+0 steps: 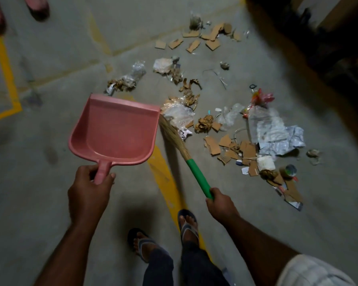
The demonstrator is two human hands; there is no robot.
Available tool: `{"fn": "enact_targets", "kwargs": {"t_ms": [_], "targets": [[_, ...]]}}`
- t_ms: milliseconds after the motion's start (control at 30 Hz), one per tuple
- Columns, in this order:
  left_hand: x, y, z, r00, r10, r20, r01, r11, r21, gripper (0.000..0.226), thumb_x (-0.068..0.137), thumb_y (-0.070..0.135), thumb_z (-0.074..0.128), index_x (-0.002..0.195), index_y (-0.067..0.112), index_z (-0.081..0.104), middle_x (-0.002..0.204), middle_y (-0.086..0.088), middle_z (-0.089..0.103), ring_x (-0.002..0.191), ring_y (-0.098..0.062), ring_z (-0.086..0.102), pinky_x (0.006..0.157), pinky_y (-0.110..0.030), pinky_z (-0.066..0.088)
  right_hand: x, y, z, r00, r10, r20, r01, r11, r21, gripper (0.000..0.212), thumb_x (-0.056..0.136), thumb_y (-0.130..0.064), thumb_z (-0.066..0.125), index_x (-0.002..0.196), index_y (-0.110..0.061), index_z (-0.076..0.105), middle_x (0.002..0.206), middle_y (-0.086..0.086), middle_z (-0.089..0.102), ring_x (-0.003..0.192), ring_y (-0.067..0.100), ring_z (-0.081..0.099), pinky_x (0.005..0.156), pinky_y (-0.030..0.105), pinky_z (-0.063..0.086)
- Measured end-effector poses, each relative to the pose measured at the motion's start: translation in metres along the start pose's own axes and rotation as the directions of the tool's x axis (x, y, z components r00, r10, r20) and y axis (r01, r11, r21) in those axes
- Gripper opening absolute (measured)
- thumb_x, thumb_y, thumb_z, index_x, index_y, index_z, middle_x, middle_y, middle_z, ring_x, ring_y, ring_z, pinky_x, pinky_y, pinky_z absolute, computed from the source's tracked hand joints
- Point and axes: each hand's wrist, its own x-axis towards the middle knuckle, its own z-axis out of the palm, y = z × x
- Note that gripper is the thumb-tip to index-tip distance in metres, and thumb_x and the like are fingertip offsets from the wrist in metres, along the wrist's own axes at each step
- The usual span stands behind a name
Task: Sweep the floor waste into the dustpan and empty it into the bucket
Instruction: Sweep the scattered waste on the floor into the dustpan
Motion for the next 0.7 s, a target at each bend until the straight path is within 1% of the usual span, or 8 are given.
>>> {"fn": "enact_targets", "kwargs": {"t_ms": [133, 200, 233, 300, 367, 533, 633, 700], "targets": [[-0.019, 0.032, -0.046, 1.0, 0.021, -0.002, -0.021, 1.0, 0.001, 0.029, 0.08, 0.03, 0.079, 0.101, 0.02, 0.061, 0.093, 0.005, 0.063, 0.087, -0.017, 0.057, 0.076, -0.03, 0.04, -0.051, -0.011, -0.034, 1.0, -0.004, 0.009, 0.004, 0.998, 0.064, 0.044, 0.094, -0.033, 0.056, 0.136, -0.021, 0.048, 0.117, 0.014, 0.065, 0.096, 0.03, 0.065, 0.079, 0.04, 0.057], [-0.029, 0.046, -0.068, 1.0, 0.018, -0.012, -0.018, 1.0, -0.006, 0.028, 0.079, 0.029, 0.079, 0.099, 0.021, 0.06, 0.093, 0.004, 0.064, 0.086, -0.018, 0.057, 0.075, -0.031, 0.041, -0.076, -0.013, -0.052, 1.0, 0.013, 0.021, -0.015, 0.993, 0.115, 0.045, 0.093, -0.034, 0.056, 0.135, -0.022, 0.048, 0.109, 0.012, 0.066, 0.085, 0.029, 0.067, 0.061, 0.038, 0.058], [-0.033, 0.053, -0.079, 1.0, 0.014, -0.017, -0.014, 1.0, -0.013, 0.028, 0.079, 0.03, 0.079, 0.098, 0.022, 0.06, 0.092, 0.004, 0.064, 0.086, -0.019, 0.057, 0.075, -0.032, 0.042, -0.088, -0.014, -0.061, 0.999, 0.03, 0.027, -0.033, 0.989, 0.141, 0.044, 0.093, -0.034, 0.056, 0.135, -0.023, 0.047, 0.103, 0.012, 0.066, 0.078, 0.028, 0.067, 0.049, 0.033, 0.055], [-0.04, 0.064, -0.101, 0.999, 0.026, -0.027, -0.026, 0.999, -0.026, 0.029, 0.078, 0.032, 0.079, 0.099, 0.024, 0.06, 0.091, 0.005, 0.065, 0.087, -0.02, 0.06, 0.077, -0.035, 0.048, -0.106, -0.02, -0.08, 0.999, 0.043, 0.023, -0.046, 0.985, 0.165, 0.044, 0.093, -0.034, 0.055, 0.135, -0.025, 0.046, 0.097, 0.011, 0.065, 0.07, 0.027, 0.066, 0.039, 0.025, 0.047], [-0.043, 0.074, -0.118, 0.999, 0.046, -0.027, -0.047, 0.998, -0.038, 0.029, 0.078, 0.032, 0.079, 0.099, 0.025, 0.059, 0.091, 0.006, 0.065, 0.088, -0.021, 0.061, 0.079, -0.037, 0.051, -0.118, -0.03, -0.098, 0.998, 0.055, 0.024, -0.058, 0.984, 0.171, 0.043, 0.094, -0.032, 0.054, 0.136, -0.023, 0.045, 0.096, 0.011, 0.064, 0.067, 0.025, 0.065, 0.04, 0.024, 0.046], [-0.047, 0.09, -0.148, 0.996, 0.093, -0.012, -0.094, 0.993, -0.068, 0.03, 0.077, 0.03, 0.08, 0.098, 0.024, 0.06, 0.09, 0.004, 0.067, 0.086, -0.021, 0.063, 0.076, -0.038, 0.052, -0.135, -0.059, -0.129, 0.997, 0.075, -0.015, -0.07, 0.972, 0.224, 0.041, 0.096, -0.026, 0.053, 0.135, -0.019, 0.044, 0.091, 0.009, 0.06, 0.061, 0.023, 0.063, 0.042, 0.025, 0.047], [-0.042, 0.094, -0.161, 0.994, 0.109, 0.008, -0.108, 0.99, -0.09, 0.027, 0.077, 0.027, 0.08, 0.096, 0.023, 0.06, 0.08, 0.014, 0.063, 0.084, -0.02, 0.061, 0.071, -0.035, 0.047, -0.147, -0.074, -0.133, 0.995, 0.091, -0.051, -0.073, 0.953, 0.293, 0.04, 0.095, -0.023, 0.054, 0.134, -0.019, 0.046, 0.089, 0.011, 0.061, 0.056, 0.022, 0.059, 0.041, 0.024, 0.045], [-0.033, 0.096, -0.169, 0.992, 0.124, 0.024, -0.121, 0.988, -0.099, 0.027, 0.077, 0.026, 0.08, 0.095, 0.023, 0.06, 0.078, 0.016, 0.063, 0.082, -0.019, 0.061, 0.067, -0.032, 0.044, -0.153, -0.085, -0.132, 0.992, 0.106, -0.071, -0.077, 0.942, 0.327, 0.04, 0.094, -0.023, 0.054, 0.133, -0.019, 0.046, 0.089, 0.013, 0.061, 0.055, 0.023, 0.058, 0.042, 0.024, 0.045]]}}
